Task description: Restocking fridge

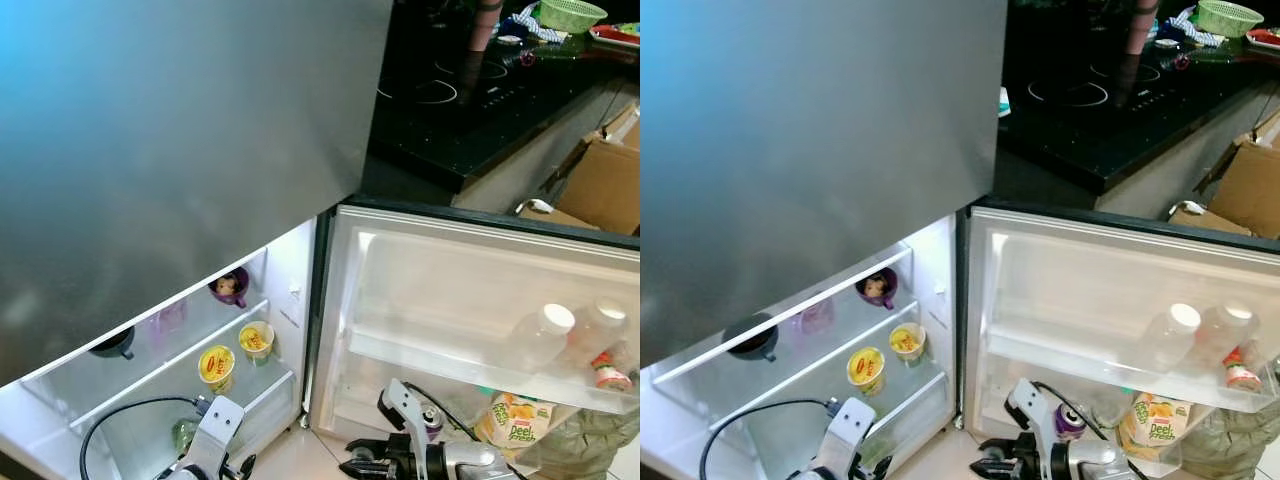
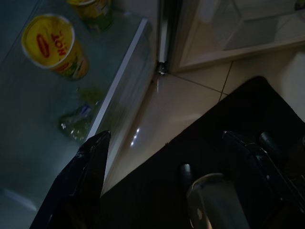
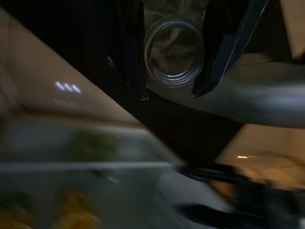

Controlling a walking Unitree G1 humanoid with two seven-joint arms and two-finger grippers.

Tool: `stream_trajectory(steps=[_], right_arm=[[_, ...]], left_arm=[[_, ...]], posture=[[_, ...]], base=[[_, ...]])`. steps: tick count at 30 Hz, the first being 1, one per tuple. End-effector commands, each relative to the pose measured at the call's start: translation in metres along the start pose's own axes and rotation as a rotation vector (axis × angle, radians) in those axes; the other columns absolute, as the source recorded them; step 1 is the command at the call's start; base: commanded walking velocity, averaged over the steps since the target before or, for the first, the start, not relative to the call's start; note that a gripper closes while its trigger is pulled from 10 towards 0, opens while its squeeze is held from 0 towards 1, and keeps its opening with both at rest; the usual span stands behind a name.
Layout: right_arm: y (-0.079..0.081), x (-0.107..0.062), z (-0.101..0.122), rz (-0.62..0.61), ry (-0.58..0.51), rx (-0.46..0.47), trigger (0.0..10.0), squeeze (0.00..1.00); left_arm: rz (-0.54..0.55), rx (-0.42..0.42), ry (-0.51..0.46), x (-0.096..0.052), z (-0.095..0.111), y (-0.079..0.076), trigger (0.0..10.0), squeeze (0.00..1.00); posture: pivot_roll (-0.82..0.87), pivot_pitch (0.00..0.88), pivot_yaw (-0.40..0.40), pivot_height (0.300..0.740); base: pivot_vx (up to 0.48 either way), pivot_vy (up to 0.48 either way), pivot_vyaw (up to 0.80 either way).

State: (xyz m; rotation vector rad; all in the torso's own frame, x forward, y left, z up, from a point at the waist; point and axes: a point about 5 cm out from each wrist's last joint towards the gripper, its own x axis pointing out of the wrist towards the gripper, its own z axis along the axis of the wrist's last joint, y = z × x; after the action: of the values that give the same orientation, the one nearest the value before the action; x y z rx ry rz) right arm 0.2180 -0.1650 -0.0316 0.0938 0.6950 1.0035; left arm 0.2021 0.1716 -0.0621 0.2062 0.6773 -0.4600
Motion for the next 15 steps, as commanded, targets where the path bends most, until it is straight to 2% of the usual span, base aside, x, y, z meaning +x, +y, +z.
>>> stream_trajectory(steps=[1, 2, 3, 5, 6, 8, 10, 15], right_arm=[[-0.007, -0.013, -0.015, -0.100, 0.055, 0.030, 10.0, 0.00], [-0.007, -0.013, -0.015, -0.100, 0.055, 0.030, 10.0, 0.00], [-0.012, -0.021, -0.028, -0.202, 0.104, 0.056, 10.0, 0.00], [-0.012, -0.021, -0.028, -0.202, 0.104, 0.056, 10.0, 0.00], [-0.014, -0.030, -0.043, -0.295, 0.153, 0.094, 10.0, 0.00], [-0.009, -0.042, -0.068, -0.384, 0.222, 0.157, 10.0, 0.00], [-0.006, -0.044, -0.075, -0.398, 0.234, 0.180, 10.0, 0.00], [0.003, -0.048, -0.094, -0.420, 0.279, 0.219, 10.0, 0.00]], left_arm=[[-0.014, -0.006, 0.029, -0.001, -0.007, -0.006, 10.0, 0.00], [-0.014, -0.006, 0.029, -0.001, -0.007, -0.006, 10.0, 0.00], [-0.016, -0.011, 0.045, -0.002, -0.011, -0.007, 10.0, 0.00], [-0.016, -0.011, 0.045, -0.002, -0.011, -0.007, 10.0, 0.00], [-0.028, -0.037, 0.060, -0.003, -0.015, -0.009, 10.0, 0.00], [-0.024, -0.061, 0.089, -0.006, -0.023, -0.011, 10.0, 0.00], [-0.015, -0.076, 0.096, -0.007, -0.025, -0.011, 10.0, 0.00], [0.003, -0.084, 0.125, -0.011, -0.031, -0.009, 10.0, 0.00]], posture=[[-0.02, 0.030, -0.059, 0.740], [-0.02, 0.030, -0.059, 0.740], [-0.03, 0.027, -0.060, 0.740], [-0.03, 0.027, -0.060, 0.740], [-0.03, 0.028, -0.061, 0.740], [-0.03, 0.027, -0.059, 0.740], [-0.03, 0.028, -0.057, 0.740], [-0.03, 0.029, -0.056, 0.740]], base=[[0.000, 0.000, 0.65], [0.000, 0.000, 0.65], [0.000, 0.000, 0.64], [0.000, 0.000, 0.64], [0.000, 0.000, 0.61], [0.000, -0.480, 0.60], [0.000, -0.427, 0.60], [0.000, 0.000, 0.61]])
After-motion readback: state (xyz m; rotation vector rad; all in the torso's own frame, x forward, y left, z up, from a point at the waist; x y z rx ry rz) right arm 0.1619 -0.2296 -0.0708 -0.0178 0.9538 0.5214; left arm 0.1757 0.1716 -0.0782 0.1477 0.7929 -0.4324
